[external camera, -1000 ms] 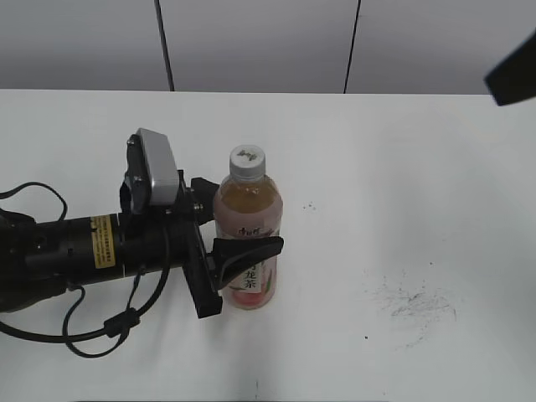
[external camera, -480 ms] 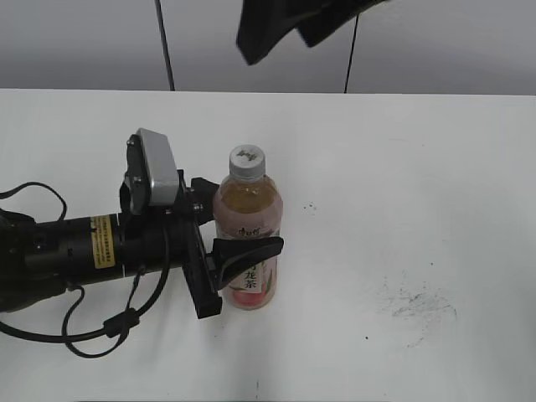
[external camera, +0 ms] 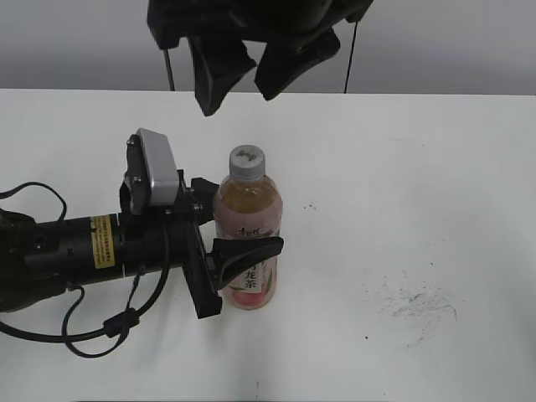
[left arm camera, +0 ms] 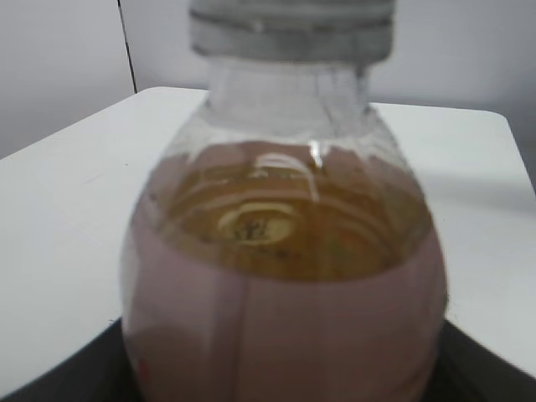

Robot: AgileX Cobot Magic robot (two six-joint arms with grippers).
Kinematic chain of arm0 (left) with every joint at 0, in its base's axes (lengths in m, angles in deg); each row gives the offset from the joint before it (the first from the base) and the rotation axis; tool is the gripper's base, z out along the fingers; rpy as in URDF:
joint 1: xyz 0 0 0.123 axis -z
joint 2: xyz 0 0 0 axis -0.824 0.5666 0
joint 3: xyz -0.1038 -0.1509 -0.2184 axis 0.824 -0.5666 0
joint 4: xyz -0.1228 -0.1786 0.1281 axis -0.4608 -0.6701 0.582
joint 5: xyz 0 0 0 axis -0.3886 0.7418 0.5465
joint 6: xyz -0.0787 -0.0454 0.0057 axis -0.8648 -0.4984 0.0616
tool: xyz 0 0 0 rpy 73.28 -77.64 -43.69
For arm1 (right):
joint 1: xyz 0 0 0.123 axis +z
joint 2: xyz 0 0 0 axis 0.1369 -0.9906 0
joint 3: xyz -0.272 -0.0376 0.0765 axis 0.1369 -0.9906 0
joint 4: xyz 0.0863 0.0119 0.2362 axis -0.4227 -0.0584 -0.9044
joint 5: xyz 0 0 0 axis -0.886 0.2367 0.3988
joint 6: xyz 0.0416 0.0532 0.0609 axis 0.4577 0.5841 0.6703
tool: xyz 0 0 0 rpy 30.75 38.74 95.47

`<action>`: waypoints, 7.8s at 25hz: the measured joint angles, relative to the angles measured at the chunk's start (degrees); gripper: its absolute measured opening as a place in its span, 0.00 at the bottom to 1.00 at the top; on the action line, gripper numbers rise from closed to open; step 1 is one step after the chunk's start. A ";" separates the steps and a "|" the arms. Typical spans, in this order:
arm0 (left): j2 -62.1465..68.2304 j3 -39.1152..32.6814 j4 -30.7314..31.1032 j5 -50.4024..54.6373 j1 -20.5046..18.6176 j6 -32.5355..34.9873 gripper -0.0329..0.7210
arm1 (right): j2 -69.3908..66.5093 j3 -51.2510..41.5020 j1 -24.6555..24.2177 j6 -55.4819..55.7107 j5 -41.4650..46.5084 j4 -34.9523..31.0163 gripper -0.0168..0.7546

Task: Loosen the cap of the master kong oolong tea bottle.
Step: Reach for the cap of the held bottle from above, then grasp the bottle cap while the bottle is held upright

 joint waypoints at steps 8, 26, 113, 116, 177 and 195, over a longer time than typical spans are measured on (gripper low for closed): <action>0.00 0.00 0.00 0.00 0.00 0.05 0.60 | -1.38 -3.37 0.00 1.19 0.00 -1.83 0.61; 0.00 0.00 0.06 0.00 0.00 0.05 0.60 | -2.53 -6.31 0.00 0.55 0.18 0.70 0.61; 0.18 -0.10 0.94 1.40 -0.16 0.62 0.58 | -3.74 -5.97 0.10 -4.10 -2.04 -2.32 0.67; 0.18 -0.10 0.94 1.40 -0.16 0.62 0.58 | -3.74 -5.97 0.10 -3.01 -0.60 -2.32 0.65; 0.18 -0.10 1.81 1.13 -0.16 1.54 0.57 | -5.29 -3.70 -0.07 -155.32 1.38 -4.67 0.38; 0.18 -0.10 1.04 1.33 -0.16 0.77 0.57 | -5.34 -3.63 0.18 -49.41 -2.08 0.27 0.75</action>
